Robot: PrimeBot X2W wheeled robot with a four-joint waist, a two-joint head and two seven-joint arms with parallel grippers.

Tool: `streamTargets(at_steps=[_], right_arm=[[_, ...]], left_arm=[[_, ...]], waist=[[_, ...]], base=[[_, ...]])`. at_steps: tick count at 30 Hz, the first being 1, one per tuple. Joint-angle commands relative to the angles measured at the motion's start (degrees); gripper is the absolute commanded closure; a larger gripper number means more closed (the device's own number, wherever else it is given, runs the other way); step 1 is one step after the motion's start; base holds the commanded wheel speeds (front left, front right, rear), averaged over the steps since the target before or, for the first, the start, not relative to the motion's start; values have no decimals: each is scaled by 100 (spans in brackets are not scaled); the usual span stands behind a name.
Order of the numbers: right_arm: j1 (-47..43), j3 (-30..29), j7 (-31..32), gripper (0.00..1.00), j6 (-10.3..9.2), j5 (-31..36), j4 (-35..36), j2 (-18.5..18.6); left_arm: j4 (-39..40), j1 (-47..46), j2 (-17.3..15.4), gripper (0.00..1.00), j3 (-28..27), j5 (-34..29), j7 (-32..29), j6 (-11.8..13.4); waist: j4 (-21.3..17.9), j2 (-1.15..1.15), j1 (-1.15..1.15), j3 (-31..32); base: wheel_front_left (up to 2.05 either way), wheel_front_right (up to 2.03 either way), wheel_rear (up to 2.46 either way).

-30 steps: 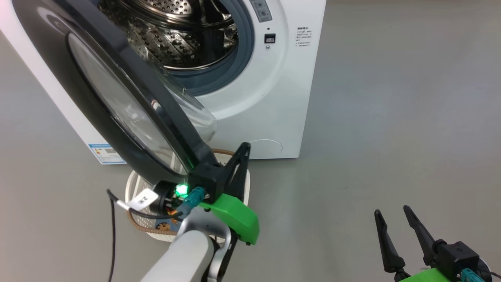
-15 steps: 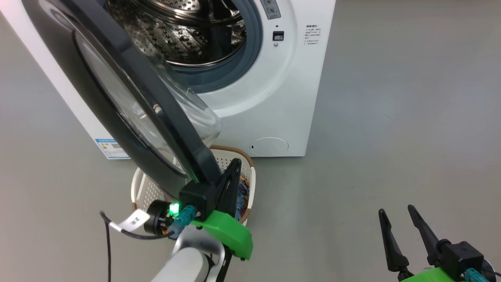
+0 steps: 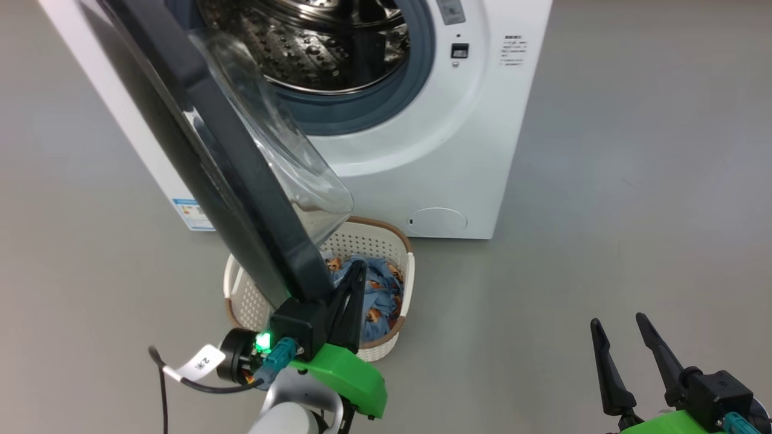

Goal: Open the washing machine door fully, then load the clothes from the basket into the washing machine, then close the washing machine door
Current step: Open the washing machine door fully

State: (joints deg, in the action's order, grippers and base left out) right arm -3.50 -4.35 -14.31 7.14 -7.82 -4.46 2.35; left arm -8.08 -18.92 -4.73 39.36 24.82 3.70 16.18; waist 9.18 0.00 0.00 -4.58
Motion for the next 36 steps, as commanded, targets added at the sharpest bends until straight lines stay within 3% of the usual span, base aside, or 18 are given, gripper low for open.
streamTargets(at_steps=[1,25,36], right_arm=[[145,139,-69,0,35,-38,156,53],[168,90,-69,0,35,98,186,53],[165,121,-69,0,35,104,201,53]], left_arm=[[112,-72,-252,100,-337,5,61,186],[436,135,-228,100,-243,31,304,320],[476,366,-351,100,-521,152,596,475]], waist=[[123,0,0,-36],[1431,0,0,-162],[1721,0,0,-204]], base=[[0,0,0],[0,0,0],[0,0,0]])
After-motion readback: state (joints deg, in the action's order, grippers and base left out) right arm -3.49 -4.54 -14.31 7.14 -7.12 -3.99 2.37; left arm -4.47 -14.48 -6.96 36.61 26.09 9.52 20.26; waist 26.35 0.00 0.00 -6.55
